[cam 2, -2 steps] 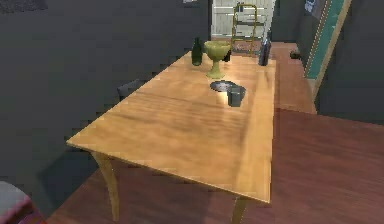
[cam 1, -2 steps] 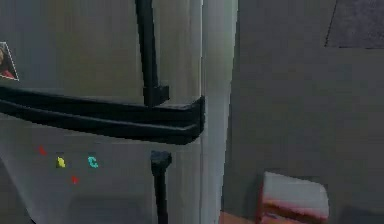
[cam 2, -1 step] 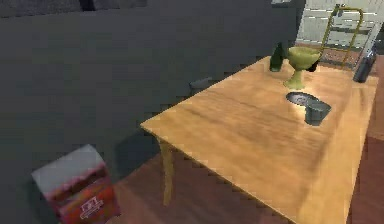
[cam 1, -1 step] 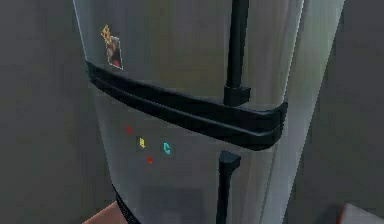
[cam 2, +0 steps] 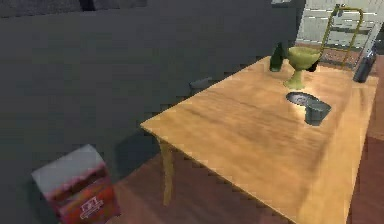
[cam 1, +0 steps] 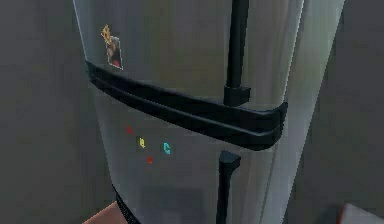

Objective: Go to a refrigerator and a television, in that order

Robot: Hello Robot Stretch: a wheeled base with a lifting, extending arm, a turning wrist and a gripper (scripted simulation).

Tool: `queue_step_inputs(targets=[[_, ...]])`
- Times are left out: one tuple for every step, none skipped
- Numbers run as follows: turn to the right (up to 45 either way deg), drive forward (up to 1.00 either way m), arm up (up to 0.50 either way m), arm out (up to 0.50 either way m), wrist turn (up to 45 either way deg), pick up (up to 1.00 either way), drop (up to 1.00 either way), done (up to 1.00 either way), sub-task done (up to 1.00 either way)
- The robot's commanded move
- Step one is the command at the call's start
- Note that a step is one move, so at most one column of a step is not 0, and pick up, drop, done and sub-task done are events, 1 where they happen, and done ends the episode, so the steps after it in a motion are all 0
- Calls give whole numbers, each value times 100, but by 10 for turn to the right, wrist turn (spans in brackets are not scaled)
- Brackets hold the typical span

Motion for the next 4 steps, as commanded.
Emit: queue_step_inputs(targets=[[-450, 0, 0, 0, 0, 0, 0, 0, 0], [-450, 0, 0, 0, 0, 0, 0, 0, 0], [-450, 0, 0, 0, 0, 0, 0, 0, 0], [-330, 0, 0, 0, 0, 0, 0, 0, 0]])
